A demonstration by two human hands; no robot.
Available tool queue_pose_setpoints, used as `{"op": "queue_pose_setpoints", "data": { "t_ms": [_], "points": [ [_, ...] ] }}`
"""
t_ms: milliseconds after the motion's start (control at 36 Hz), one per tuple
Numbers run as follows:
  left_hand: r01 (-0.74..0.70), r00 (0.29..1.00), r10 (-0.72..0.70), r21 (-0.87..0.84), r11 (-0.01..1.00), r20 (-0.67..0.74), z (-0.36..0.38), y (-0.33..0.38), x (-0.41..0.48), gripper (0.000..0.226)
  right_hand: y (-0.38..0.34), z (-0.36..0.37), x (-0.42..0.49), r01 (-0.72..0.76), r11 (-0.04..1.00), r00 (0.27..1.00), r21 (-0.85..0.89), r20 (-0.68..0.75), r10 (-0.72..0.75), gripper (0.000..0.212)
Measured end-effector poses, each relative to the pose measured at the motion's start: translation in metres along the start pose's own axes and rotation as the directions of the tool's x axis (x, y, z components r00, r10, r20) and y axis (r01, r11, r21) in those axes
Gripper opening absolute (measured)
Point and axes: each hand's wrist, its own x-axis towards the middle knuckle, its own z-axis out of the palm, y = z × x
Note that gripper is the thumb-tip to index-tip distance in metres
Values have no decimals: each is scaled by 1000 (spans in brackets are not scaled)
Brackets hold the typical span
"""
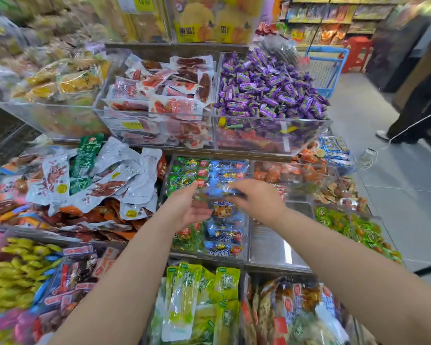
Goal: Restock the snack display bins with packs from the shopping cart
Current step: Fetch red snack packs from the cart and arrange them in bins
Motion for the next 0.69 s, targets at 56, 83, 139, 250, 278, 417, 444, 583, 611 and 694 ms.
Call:
{"op": "queue_pose_setpoints", "data": {
  "t_ms": [56,83,139,250,278,417,444,583,611,694],
  "points": [
    [-162,958,243,411,897,-152,-8,-9,6,32,10,-5,7,-288,947,955,144,117,272,17],
    [-247,899,404,568,785,-167,-13,-15,8,35,15,-9,12,-393,898,916,196,168,365,20],
    [-358,795,602,748,559,-70,-23,-27,10,45,23,-15,21,-464,875,866,141,278,415,25],
    [-238,815,554,970,50,172,-29,-49,18,97,19,-12,36,-357,926,776,-123,514,367,17],
    [-207,838,509,978,-33,195,-29,-54,20,106,16,-6,39,-313,932,760,-181,541,360,11],
    [-180,839,483,966,-186,250,-27,-67,40,115,0,34,40,-146,889,702,-435,588,403,27],
    [-176,842,481,967,-181,244,-27,-67,44,116,-3,40,37,-135,865,731,-483,541,416,32],
    [-187,847,473,969,-161,242,-26,-67,62,121,-8,71,11,-144,882,784,-450,492,378,87],
    [-189,847,472,968,-163,245,-26,-67,64,121,-6,76,6,-102,885,772,-454,525,359,95],
    [-204,843,469,964,-172,262,-29,-68,69,119,3,87,-3,-19,853,762,-522,545,350,106]
  ]
}}
